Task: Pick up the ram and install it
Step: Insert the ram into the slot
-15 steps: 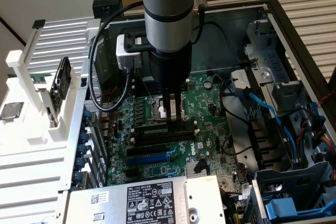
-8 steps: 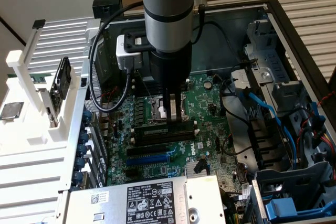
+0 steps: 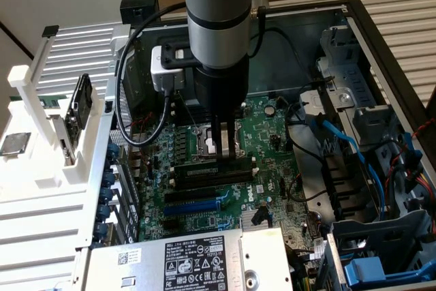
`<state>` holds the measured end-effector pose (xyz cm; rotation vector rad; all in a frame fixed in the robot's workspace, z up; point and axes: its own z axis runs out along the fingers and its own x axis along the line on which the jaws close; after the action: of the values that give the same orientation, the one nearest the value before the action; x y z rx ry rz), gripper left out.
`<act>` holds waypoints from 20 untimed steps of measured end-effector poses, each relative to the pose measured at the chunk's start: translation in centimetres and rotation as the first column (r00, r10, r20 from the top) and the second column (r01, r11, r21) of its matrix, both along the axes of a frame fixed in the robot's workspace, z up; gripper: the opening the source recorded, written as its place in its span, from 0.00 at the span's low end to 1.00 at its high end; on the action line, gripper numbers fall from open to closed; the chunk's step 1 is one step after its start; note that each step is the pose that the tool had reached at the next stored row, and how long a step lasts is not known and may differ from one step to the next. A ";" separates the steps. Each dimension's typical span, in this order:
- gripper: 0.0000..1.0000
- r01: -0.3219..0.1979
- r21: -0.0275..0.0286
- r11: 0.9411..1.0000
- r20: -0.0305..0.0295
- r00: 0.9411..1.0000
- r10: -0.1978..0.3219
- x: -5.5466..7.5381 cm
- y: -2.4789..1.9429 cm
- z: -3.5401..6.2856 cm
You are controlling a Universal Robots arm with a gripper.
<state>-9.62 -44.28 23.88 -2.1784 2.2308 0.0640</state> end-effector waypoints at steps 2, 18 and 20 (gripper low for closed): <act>0.12 0.000 0.000 1.000 0.000 1.000 0.000 0.0 0.00 -0.01; 0.12 0.000 -0.006 1.000 0.000 1.000 0.000 0.0 0.20 -0.15; 0.12 0.000 -0.007 1.000 0.000 1.000 0.000 0.0 0.19 -0.14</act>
<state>-9.62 -44.09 23.74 -2.1818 2.2344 0.0563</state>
